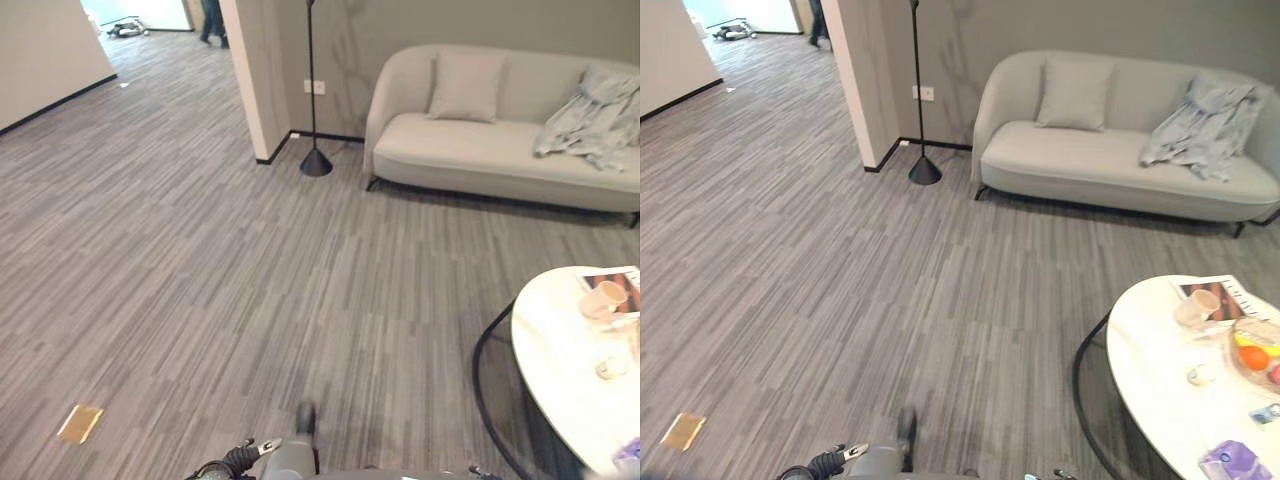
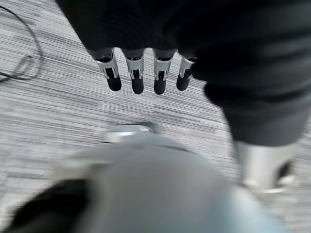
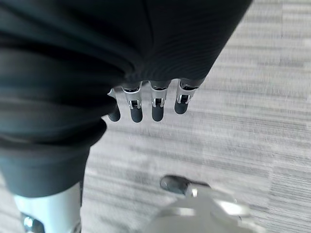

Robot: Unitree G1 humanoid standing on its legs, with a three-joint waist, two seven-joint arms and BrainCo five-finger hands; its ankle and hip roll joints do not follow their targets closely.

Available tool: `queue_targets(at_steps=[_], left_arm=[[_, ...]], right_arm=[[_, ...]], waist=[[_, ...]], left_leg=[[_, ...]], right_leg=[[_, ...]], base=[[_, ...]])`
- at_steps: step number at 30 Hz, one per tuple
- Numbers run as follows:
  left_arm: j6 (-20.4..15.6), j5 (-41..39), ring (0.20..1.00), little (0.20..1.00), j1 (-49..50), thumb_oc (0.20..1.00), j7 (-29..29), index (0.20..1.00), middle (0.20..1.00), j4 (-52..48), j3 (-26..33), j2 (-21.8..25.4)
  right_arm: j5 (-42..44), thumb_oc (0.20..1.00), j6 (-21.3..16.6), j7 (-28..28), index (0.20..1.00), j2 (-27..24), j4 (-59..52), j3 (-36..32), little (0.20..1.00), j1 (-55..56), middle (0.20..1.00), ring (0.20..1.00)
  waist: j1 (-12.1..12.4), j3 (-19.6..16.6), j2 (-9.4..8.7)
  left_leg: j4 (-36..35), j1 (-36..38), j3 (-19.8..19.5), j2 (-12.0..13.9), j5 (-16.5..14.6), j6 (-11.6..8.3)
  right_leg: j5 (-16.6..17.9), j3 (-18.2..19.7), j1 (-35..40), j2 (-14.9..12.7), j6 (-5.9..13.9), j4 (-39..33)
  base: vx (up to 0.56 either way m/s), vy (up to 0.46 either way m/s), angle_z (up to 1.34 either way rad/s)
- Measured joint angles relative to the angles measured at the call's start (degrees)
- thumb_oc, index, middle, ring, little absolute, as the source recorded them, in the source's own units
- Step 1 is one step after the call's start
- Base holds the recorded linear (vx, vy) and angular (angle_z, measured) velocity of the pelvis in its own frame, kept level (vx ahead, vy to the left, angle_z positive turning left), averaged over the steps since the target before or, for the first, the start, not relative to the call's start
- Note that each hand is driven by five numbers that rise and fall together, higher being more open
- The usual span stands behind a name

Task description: Hang the clothes on the sofa on the clothes rack.

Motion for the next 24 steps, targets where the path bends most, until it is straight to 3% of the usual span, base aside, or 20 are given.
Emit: queue_targets(at_steps=[2, 3, 6, 7, 8, 9, 10, 11, 12, 14, 16, 18, 19, 20, 21, 22, 23, 24], left_arm=[[-0.03, 0.08, 1.000, 1.000, -0.54, 1.000, -0.04, 1.000, 1.000, 0.40, -0.50, 0.36], [0.16, 0.13, 1.000, 1.000, -0.31, 1.000, -0.16, 1.000, 1.000, 1.43, -0.42, 0.90], [0.03, 0.66, 1.000, 1.000, -0.29, 1.000, 0.11, 1.000, 1.000, 3.58, 1.33, 0.87], [0.07, 0.94, 1.000, 1.000, -0.57, 1.000, 0.04, 1.000, 1.000, 4.89, 1.10, 1.16], [0.08, 2.02, 1.000, 1.000, 0.56, 1.000, 0.43, 1.000, 1.000, 6.63, 3.78, 1.35], [0.21, 2.09, 1.000, 1.000, 2.00, 1.000, 0.81, 1.000, 1.000, 6.35, 2.94, 1.58], [0.23, 2.33, 1.000, 1.000, 2.68, 1.000, 0.68, 1.000, 1.000, 5.29, 2.35, 1.31], [0.11, 2.34, 1.000, 1.000, 2.91, 1.000, 0.55, 1.000, 1.000, 4.30, 1.11, 1.20], [0.11, 2.32, 1.000, 1.000, 2.73, 1.000, 0.57, 1.000, 1.000, 3.85, 0.55, 1.18], [-0.19, 2.30, 1.000, 1.000, 2.84, 1.000, 0.59, 1.000, 1.000, 2.65, -1.03, 1.40], [-0.67, 2.30, 1.000, 1.000, 2.56, 1.000, 0.75, 1.000, 1.000, 2.28, -2.60, 1.84], [-1.05, 2.28, 1.000, 1.000, 1.62, 1.000, 0.88, 1.000, 1.000, 2.19, -3.44, 2.45], [-1.08, 2.28, 1.000, 1.000, 1.47, 1.000, 0.89, 1.000, 1.000, 2.22, -3.44, 2.81], [-1.13, 2.27, 1.000, 1.000, 1.60, 1.000, 1.09, 1.000, 1.000, 2.21, -3.41, 3.37], [-1.08, 2.28, 1.000, 1.000, 1.73, 1.000, 1.23, 1.000, 1.000, 2.20, -3.59, 3.34], [-1.05, 2.28, 1.000, 1.000, 2.21, 1.000, 1.29, 1.000, 1.000, 2.64, -3.30, 3.18], [-0.80, 2.29, 1.000, 1.000, 2.19, 1.000, 1.36, 1.000, 1.000, 2.96, -3.45, 3.26], [-0.80, 2.28, 1.000, 1.000, 2.23, 1.000, 1.31, 1.000, 1.000, 2.96, -3.45, 2.66]], right_arm=[[0.42, 1.000, 0.01, 0.28, 1.000, 0.06, 0.25, 0.27, 1.000, -1.67, 1.000, 1.000], [0.40, 1.000, 0.14, 0.37, 1.000, 0.05, 1.94, 0.39, 1.000, -2.49, 1.000, 1.000], [0.35, 1.000, -0.71, 0.27, 1.000, -0.61, 1.15, -1.06, 1.000, -1.27, 1.000, 1.000], [0.28, 1.000, 0.39, 0.63, 1.000, 0.03, 1.54, -2.78, 1.000, -0.04, 1.000, 1.000], [0.29, 1.000, 0.31, 0.10, 1.000, 0.36, 2.71, -1.80, 1.000, 1.75, 1.000, 1.000], [0.16, 1.000, 0.61, 0.31, 1.000, 0.45, 3.53, 0.69, 1.000, 3.09, 1.000, 1.000], [0.06, 1.000, 0.63, 0.42, 1.000, -0.09, 3.64, 2.24, 1.000, 3.66, 1.000, 1.000], [-0.12, 1.000, 0.65, 0.25, 1.000, -0.21, 3.39, 2.39, 1.000, 3.76, 1.000, 1.000], [-0.25, 1.000, 0.60, 0.36, 1.000, 0.04, 2.55, 2.30, 1.000, 3.87, 1.000, 1.000], [-0.32, 1.000, 0.31, 0.79, 1.000, 0.15, -1.16, 2.30, 1.000, 3.59, 1.000, 1.000], [-0.20, 1.000, 0.30, 0.60, 1.000, -1.50, -2.67, 2.34, 1.000, 3.21, 1.000, 1.000], [-0.23, 1.000, 0.12, 0.63, 1.000, -2.37, -4.74, 2.36, 1.000, 3.47, 1.000, 1.000], [-0.24, 1.000, 0.13, 0.66, 1.000, -2.24, -4.82, 2.36, 1.000, 3.46, 1.000, 1.000], [-0.24, 1.000, 0.20, 0.66, 1.000, -1.76, -4.53, 2.33, 1.000, 3.21, 1.000, 1.000], [-0.24, 1.000, 0.32, 0.64, 1.000, -1.66, -4.54, 2.24, 1.000, 3.56, 1.000, 1.000], [-0.25, 1.000, 0.41, 0.64, 1.000, -1.67, -4.37, 2.39, 1.000, 3.15, 1.000, 1.000], [-0.25, 1.000, 0.47, 0.63, 1.000, -1.11, -4.53, 2.26, 1.000, 2.47, 1.000, 1.000], [-0.11, 1.000, 0.41, 0.64, 1.000, -0.55, -4.55, 1.96, 1.000, 2.49, 1.000, 1.000]], waist=[[1.43, 1.04, 1.14], [2.11, 1.03, 0.67], [1.72, -0.54, 0.20], [1.78, -0.87, -0.81], [1.85, -3.83, -4.38], [2.07, -6.16, -6.17], [1.48, -7.42, -4.50], [1.32, -7.89, -2.89], [0.93, -7.99, -1.43], [-1.08, -7.85, 1.99], [-2.32, -7.87, 4.75], [-2.92, -8.02, 6.11], [-3.02, -7.94, 5.91], [-3.09, -7.78, 5.08], [-3.46, -7.47, 4.82], [-3.45, -7.54, 4.76], [-3.54, -6.53, 3.36], [-4.04, -5.64, 3.03]], left_leg=[[0.41, -0.65, 0.46, 0.63, -0.06, 0.25], [0.41, 1.51, 0.23, 0.77, 0.40, 1.09], [4.32, 7.25, 0.58, 0.08, 1.30, 3.12], [6.79, 10.38, 1.90, -1.06, 0.51, 5.83], [7.89, 10.70, 2.74, -4.19, -1.62, 9.36], [7.35, 12.42, 3.70, -6.44, -1.61, 9.84], [3.82, 15.04, 3.07, -6.02, -0.54, 10.92], [0.87, 17.65, 3.12, -5.28, 3.42, 12.14], [-0.01, 19.91, 3.17, -4.86, 2.96, 12.93], [0.17, 23.83, 3.07, -5.05, 0.35, 15.33], [0.36, 27.07, 3.02, -5.60, -1.85, 15.64], [0.41, 28.90, 2.29, -5.81, -2.94, 13.92], [0.42, 29.38, 1.55, -6.06, -3.10, 13.67], [0.44, 30.74, 1.31, -6.95, -3.28, 13.37], [0.44, 31.73, 1.15, -7.07, -3.67, 12.74], [0.43, 32.11, 0.32, -7.20, -4.64, 11.25], [0.44, 33.02, 0.25, -8.61, -4.76, 11.15], [0.44, 34.59, 0.15, -8.94, -5.21, 10.44]], right_leg=[[-0.43, 1.51, 0.56, 0.35, 0.76, -0.02], [-0.79, 3.95, 1.81, 0.05, 1.20, 0.35], [-2.53, 4.99, 3.53, -0.05, 0.63, 0.04], [-3.69, 5.98, 5.50, -1.43, 1.12, 0.16], [-5.75, 5.94, 5.23, -4.59, 1.93, 0.92], [-8.23, 6.23, 4.95, -6.82, 2.57, 3.19], [-8.11, 5.26, 4.47, -6.02, 5.34, 7.37], [-8.78, 4.44, 3.29, -5.42, 5.86, 12.65], [-8.70, 3.80, 1.16, -5.03, 5.92, 19.73], [-8.27, 1.48, -8.86, -6.56, 6.73, 43.07], [-8.26, 1.06, -15.22, -7.81, 6.71, 50.89], [-8.45, -2.23, -17.06, -9.09, 6.33, 43.76], [-8.28, -3.38, -16.98, -9.22, 6.17, 38.85], [-7.32, -5.70, -16.84, -9.02, 5.74, 28.90], [-6.32, -6.41, -17.36, -8.64, 5.39, 25.88], [-5.14, -6.86, -16.84, -7.54, 6.63, 18.86], [-2.21, -6.42, -16.98, -6.98, 7.46, 9.39], [1.24, -6.44, -17.95, -6.39, 6.47, 5.78]], base=[[0.45, 0.199, -0.56], [0.21, 0.101, -0.96], [0.63, 0.351, -0.50], [0.40, 0.266, -0.25], [0.39, 0.278, -0.44], [0.36, 0.287, -0.33], [0.36, 0.297, -0.35], [0.35, 0.295, -0.23], [0.29, 0.256, -0.30], [0.27, 0.196, -0.05], [0.28, 0.087, 0.13], [0.23, 0.003, 0.30], [0.42, -0.030, 0.60], [0.35, -0.030, 0.55], [0.42, -0.046, 0.43], [0.18, -0.034, 0.18], [0.28, -0.052, 0.34], [0.35, -0.072, 0.46]])
